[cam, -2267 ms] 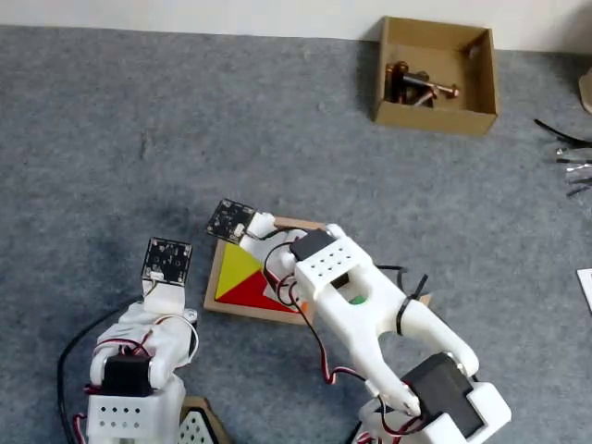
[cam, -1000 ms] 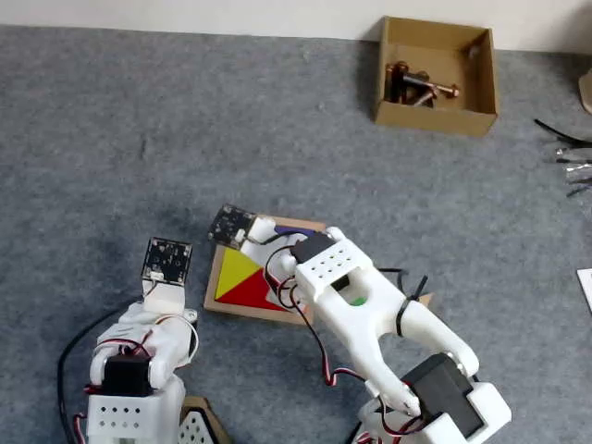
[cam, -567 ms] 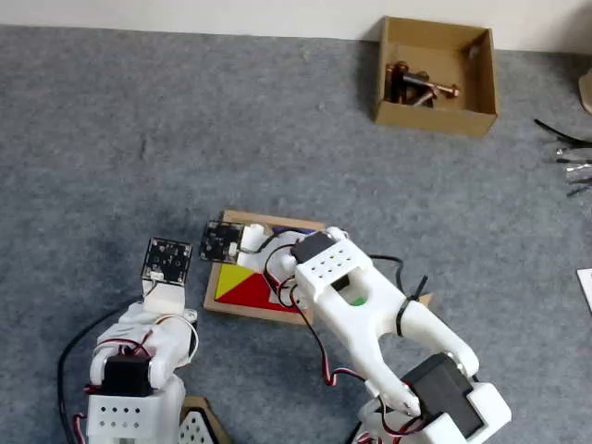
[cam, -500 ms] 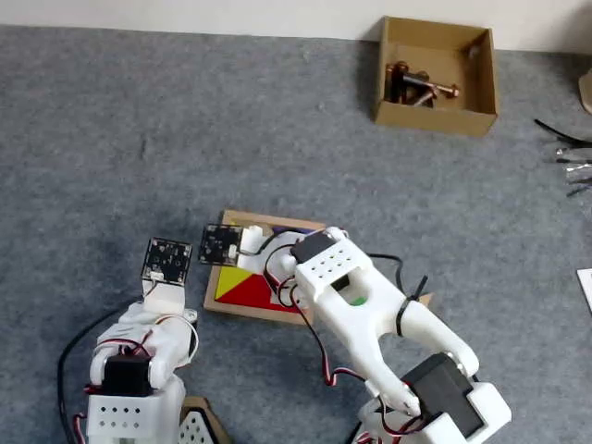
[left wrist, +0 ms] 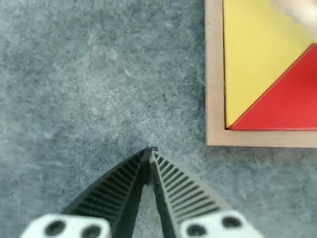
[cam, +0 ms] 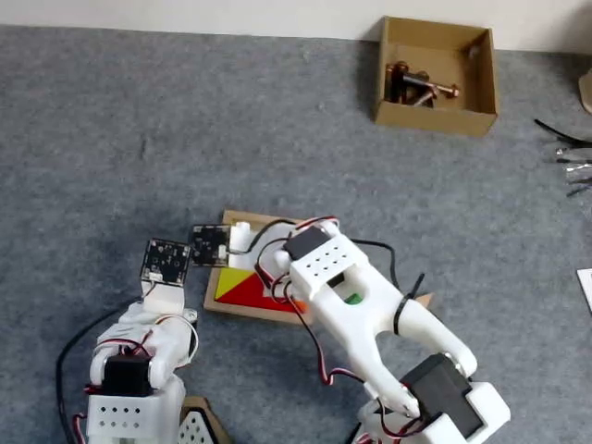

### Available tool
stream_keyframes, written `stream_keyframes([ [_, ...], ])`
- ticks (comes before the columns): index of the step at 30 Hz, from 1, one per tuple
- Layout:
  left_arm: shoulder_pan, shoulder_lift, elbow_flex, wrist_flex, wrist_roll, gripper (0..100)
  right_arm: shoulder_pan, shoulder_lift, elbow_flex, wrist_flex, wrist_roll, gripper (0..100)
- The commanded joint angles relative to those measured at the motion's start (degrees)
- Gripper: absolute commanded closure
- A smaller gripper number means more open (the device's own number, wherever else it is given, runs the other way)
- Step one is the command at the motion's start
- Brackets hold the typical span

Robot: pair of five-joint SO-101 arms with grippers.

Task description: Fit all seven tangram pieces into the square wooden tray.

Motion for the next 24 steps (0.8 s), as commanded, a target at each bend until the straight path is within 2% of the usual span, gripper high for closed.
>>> stream_keyframes([
  [1, -0.57, -0.31, 1.10, 0.26, -0.53, 99, -1.36, -3.12, -3.47, -1.19, 0.97, 92.6],
  [8, -0.57, -0.31, 1.10, 0.26, -0.53, 99, -1.45, -3.03, -3.56, -1.45, 0.88, 92.6],
  [11, -0.57, -0.31, 1.10, 0.26, -0.53, 99, -1.19, -3.03, -3.30, -7.16, -0.35, 92.8],
  [17, -0.57, -0.31, 1.10, 0.26, -0.53, 99, 1.89, -3.03, -0.31, -20.18, -17.58, 92.8],
  [21, -0.57, -0.31, 1.10, 0.26, -0.53, 99, 3.38, -3.03, -0.13, -21.05, -30.24, 92.8],
  [24, -0.57, -0.31, 1.10, 0.26, -0.53, 99, 3.91, -3.03, -0.04, -20.97, -36.40, 92.9],
])
